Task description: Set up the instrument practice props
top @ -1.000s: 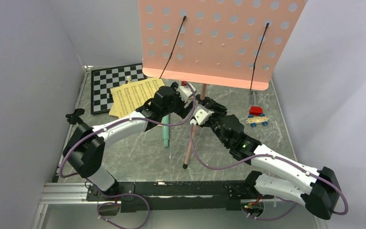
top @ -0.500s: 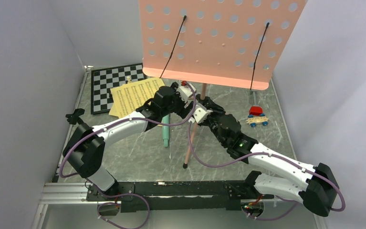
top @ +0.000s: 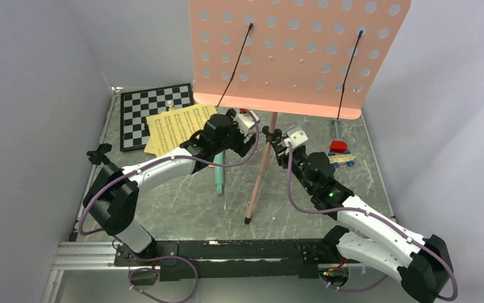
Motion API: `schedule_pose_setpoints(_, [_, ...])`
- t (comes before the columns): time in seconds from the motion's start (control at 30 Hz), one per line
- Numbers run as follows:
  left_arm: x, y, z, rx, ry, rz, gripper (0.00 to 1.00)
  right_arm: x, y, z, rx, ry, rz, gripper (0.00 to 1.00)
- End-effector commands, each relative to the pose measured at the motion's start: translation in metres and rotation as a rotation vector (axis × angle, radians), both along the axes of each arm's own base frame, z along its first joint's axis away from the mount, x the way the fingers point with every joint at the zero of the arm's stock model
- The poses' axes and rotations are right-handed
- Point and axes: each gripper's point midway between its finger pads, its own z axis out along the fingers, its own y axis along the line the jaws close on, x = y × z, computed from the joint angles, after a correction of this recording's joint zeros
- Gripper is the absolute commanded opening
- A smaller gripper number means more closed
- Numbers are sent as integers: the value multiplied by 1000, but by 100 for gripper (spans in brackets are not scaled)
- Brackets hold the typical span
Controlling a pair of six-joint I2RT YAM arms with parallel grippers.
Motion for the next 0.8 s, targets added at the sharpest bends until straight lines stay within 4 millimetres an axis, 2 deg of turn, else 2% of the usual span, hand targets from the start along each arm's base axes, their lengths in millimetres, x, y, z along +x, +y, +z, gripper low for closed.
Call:
schedule_pose_setpoints(0.0, [3,-7,24,-43,-52,-14,86,-1,-2,8,351,117,-39,0])
schedule_pose_setpoints(0.27, [3,-5,26,-46,-57,-10,86,1,4,20,480,194,-24,0])
schedule_pose_setpoints(0.37, [2,-5,27,-44,-60,-10,86,-4,7,24,426,200,15,2])
schedule_pose_setpoints(0.43, [2,-4,26,-45,-59,-10,86,-6,3,23,352,210,7,24])
schedule_pose_setpoints(0.5, [2,-4,27,-45,-61,-9,86,-8,-7,21,280,211,-26,37])
schedule_pose_setpoints(0.63, [2,-4,27,-48,-60,-9,86,-13,-33,22,153,152,-92,45])
schedule_pose_setpoints(0.77, [2,-5,28,-52,-59,-11,86,-16,-38,25,-18,66,-43,46])
